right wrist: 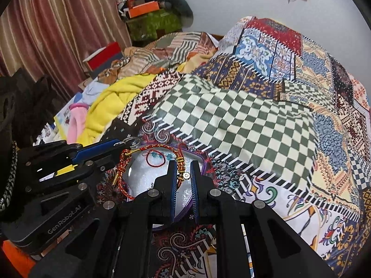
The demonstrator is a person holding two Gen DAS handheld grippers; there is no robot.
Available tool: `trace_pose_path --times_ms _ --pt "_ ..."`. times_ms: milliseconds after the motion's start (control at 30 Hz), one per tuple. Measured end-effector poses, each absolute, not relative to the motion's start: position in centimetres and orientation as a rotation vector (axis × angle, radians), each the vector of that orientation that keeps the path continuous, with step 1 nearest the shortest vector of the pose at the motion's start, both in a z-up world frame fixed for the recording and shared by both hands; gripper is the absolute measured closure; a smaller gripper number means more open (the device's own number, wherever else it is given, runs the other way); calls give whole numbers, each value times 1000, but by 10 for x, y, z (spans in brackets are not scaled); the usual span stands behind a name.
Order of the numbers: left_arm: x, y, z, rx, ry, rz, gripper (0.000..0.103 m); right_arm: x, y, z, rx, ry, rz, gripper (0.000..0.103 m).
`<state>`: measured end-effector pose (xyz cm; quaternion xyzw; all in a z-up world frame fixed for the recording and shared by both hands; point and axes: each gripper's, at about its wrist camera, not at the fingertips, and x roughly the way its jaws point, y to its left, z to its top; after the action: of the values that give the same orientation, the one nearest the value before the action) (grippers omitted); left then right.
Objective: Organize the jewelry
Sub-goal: 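Release the earring into the tin with left tool while right tool drops the bracelet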
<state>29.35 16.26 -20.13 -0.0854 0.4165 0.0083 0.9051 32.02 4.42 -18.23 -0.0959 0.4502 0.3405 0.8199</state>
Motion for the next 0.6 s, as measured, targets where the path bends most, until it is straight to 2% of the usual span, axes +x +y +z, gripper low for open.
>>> trace_pose_path --times_ms 600 --pt "296 159 -205 -166 883 18 93 315 51 -190 -278 988 762 92"
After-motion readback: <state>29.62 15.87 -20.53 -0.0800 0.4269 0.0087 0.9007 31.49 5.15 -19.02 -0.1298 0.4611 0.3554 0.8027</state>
